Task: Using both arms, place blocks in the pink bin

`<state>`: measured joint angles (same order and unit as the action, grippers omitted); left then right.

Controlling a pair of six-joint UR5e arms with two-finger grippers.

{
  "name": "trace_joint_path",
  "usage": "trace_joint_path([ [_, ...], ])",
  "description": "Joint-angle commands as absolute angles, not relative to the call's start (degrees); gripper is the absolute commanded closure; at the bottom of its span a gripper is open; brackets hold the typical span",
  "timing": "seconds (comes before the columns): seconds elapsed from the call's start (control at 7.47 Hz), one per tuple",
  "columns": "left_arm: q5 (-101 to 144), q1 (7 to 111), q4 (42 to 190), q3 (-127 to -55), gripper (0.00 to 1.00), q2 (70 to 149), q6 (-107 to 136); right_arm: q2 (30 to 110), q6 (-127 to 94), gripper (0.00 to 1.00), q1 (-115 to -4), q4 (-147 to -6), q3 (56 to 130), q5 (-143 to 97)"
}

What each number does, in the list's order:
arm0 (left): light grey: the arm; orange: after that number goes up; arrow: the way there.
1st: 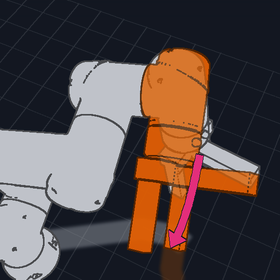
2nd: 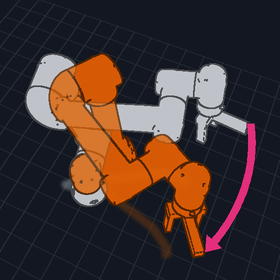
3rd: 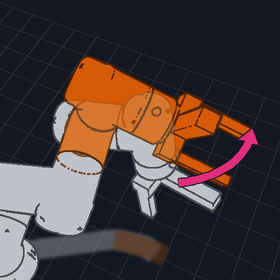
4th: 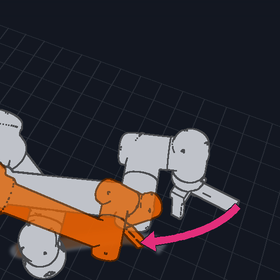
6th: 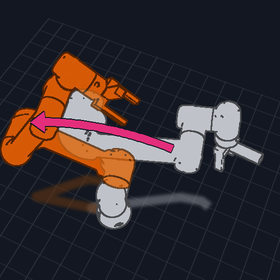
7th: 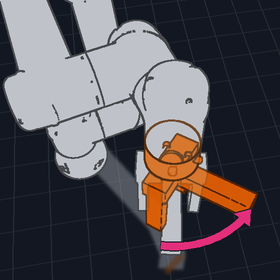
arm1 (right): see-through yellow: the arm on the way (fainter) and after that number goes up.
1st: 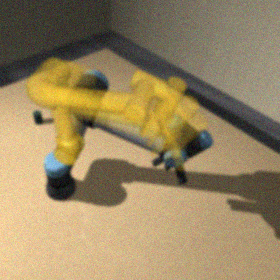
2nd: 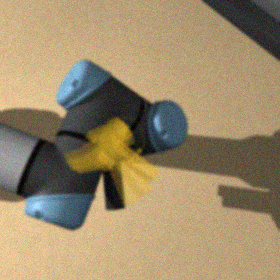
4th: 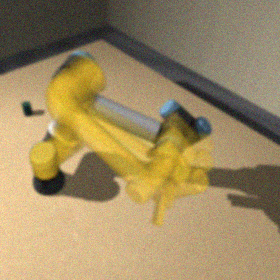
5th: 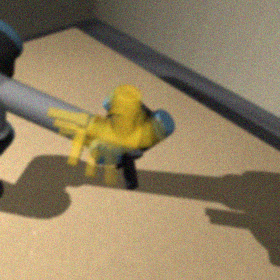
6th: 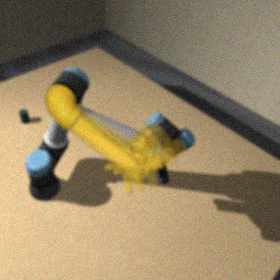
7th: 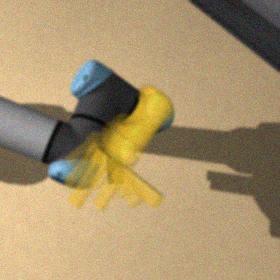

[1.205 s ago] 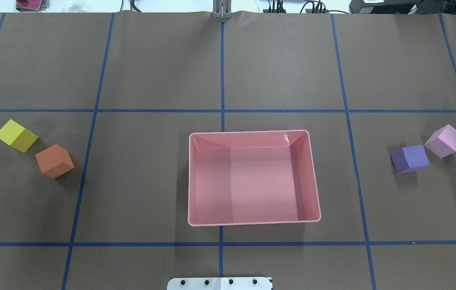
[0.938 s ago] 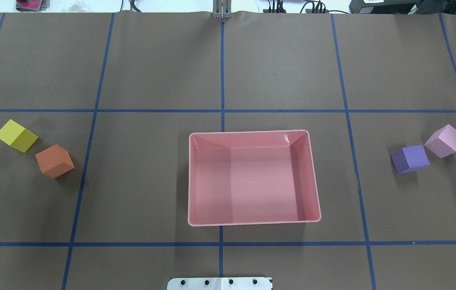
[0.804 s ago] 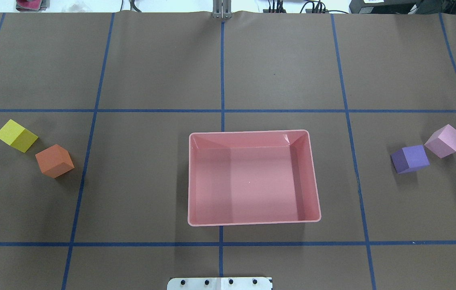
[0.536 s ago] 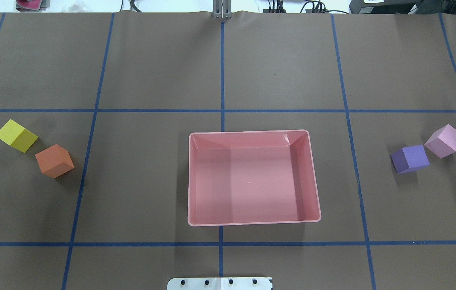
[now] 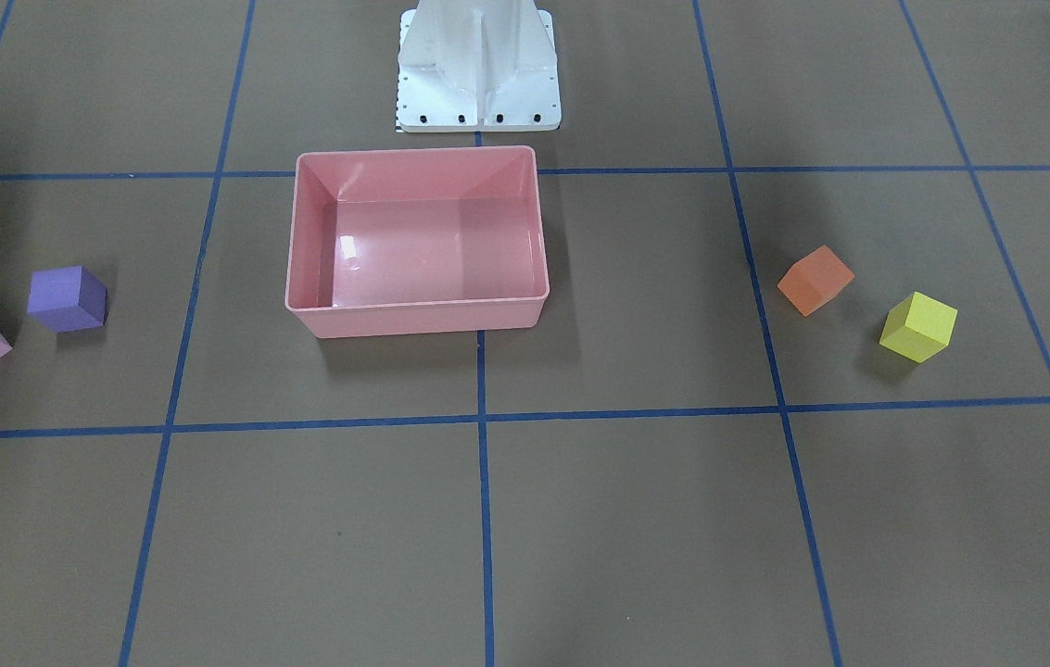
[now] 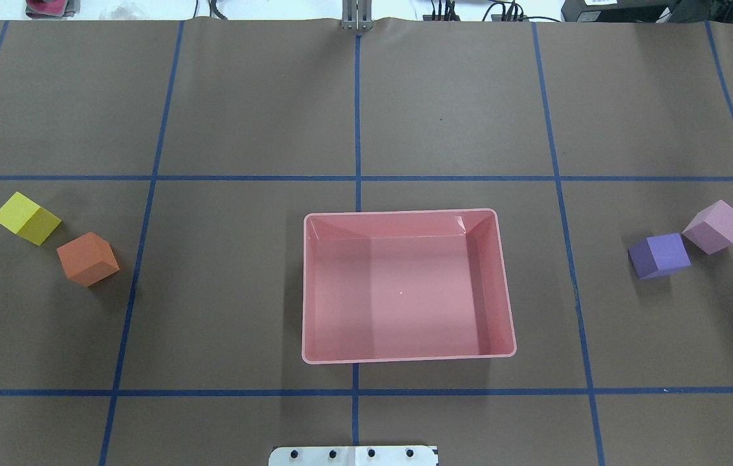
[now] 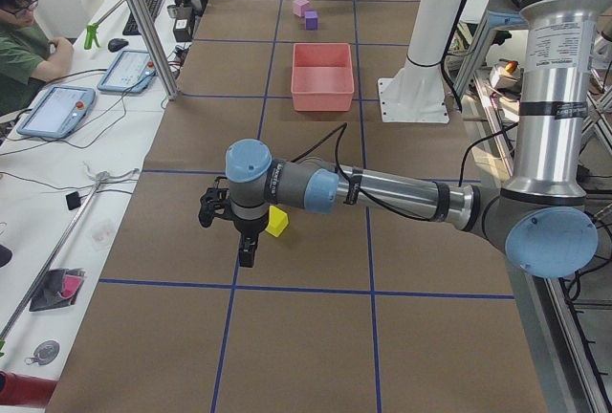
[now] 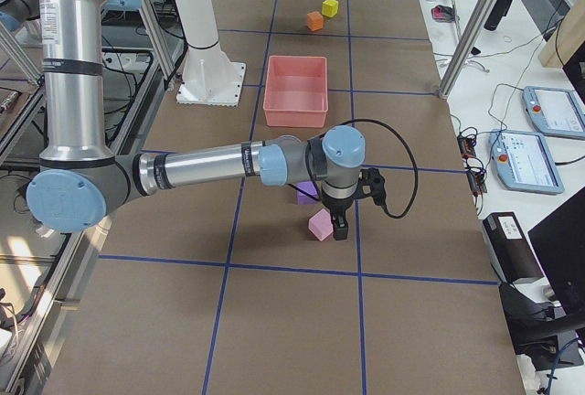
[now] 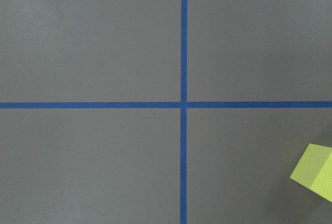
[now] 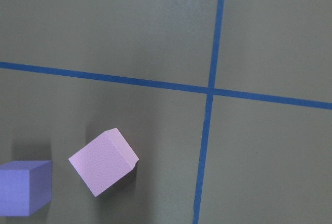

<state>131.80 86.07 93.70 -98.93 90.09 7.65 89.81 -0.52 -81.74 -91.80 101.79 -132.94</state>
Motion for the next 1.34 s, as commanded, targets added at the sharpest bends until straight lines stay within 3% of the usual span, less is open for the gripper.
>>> trace_joint_path([
  [0.0, 136.21, 85.43, 95.62, -98.35, 0.00, 89.91, 7.91, 87.98, -6.39, 0.00, -75.25, -91.32, 102.65, -131.65],
  [0.67, 136.40, 85.52, 95.71, -98.96, 0.00, 92.19, 7.91, 88.76, -10.46, 0.00, -74.45, -87.48, 101.17, -137.47],
  [1.21, 136.49, 85.52, 95.80, -99.05, 0.00, 92.20, 7.82, 88.42, 0.69, 0.00, -70.60, -70.58, 91.41, -135.97],
])
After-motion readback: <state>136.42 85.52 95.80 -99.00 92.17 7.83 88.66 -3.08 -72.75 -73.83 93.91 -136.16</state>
